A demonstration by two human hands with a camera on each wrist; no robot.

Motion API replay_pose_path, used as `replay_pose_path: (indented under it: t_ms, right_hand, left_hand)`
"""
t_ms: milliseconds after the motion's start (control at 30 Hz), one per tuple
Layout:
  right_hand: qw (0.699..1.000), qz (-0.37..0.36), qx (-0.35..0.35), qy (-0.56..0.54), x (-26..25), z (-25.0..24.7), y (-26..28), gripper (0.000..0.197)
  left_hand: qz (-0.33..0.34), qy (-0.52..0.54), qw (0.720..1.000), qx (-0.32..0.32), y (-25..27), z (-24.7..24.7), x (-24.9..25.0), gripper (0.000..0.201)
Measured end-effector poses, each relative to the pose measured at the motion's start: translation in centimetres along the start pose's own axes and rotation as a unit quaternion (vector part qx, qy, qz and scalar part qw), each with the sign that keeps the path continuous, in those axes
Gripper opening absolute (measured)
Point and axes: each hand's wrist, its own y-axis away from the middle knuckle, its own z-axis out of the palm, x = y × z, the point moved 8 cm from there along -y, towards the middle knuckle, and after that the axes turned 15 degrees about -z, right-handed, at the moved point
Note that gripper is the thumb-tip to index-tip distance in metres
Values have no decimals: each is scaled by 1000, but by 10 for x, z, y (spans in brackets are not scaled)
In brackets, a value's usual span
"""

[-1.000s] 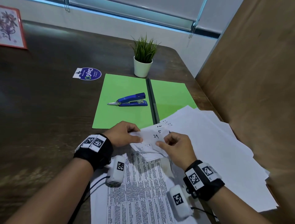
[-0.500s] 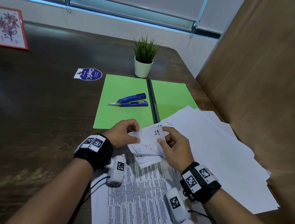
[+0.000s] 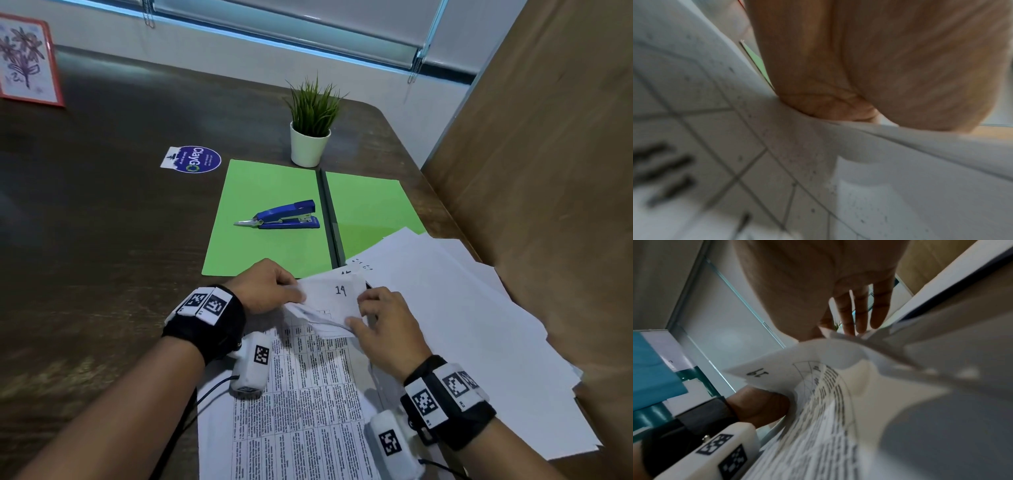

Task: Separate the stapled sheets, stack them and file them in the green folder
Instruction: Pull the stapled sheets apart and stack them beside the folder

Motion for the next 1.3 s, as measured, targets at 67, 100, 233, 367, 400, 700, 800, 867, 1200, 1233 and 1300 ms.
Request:
replay_pose_path:
  t_ms: [67,100,233,367,400,700,800,867,1200,1233,1300]
  right_hand:
    - [1000,-10,10,-6,-1,-7,2,39]
    - [999,-18,35,-15,-3,-13,3,37]
    - [981,-26,184,-49,-3,-41,10,25]
    - [987,49,34,-151,8,-37,14,33]
    - [984,66,-50,-157,12,-29,20,30]
    - [973,70,218,-11,58,-195,17,11]
    - [956,18,261,129,36,-273,7,21]
    - [949,-1,251,192,41,-307,-1,27]
    - [926,-80,20,369,-15,-160,-27,20]
    - [927,-58,-30,369,2,-136,-32,22]
    - [923,-27,-109,368,26,-92,-32,23]
  left_hand:
    - [-13,-7,1000,5,-1,-1,-1,8]
    - [-17,-14,1000,1,-1,-1,0,10]
    - [-36,-39,999,0,-2,-1,-3,21]
    - [-36,-55,998,3,-5,-3,-3,20]
    - [-36,-55,998,1,-5,-3,-4,18]
    - [-8,-38,999,-17,-4,0,0,8]
    - [-4,-36,999,-20,-6,0,-1,6]
    - [0,-31,999,-23,-8,1,-1,5]
    - [39,27,997,-62,-4,7,2,27]
    - [41,30,997,-64,-4,8,3,30]
    - [45,24,997,-64,-3,7,4,36]
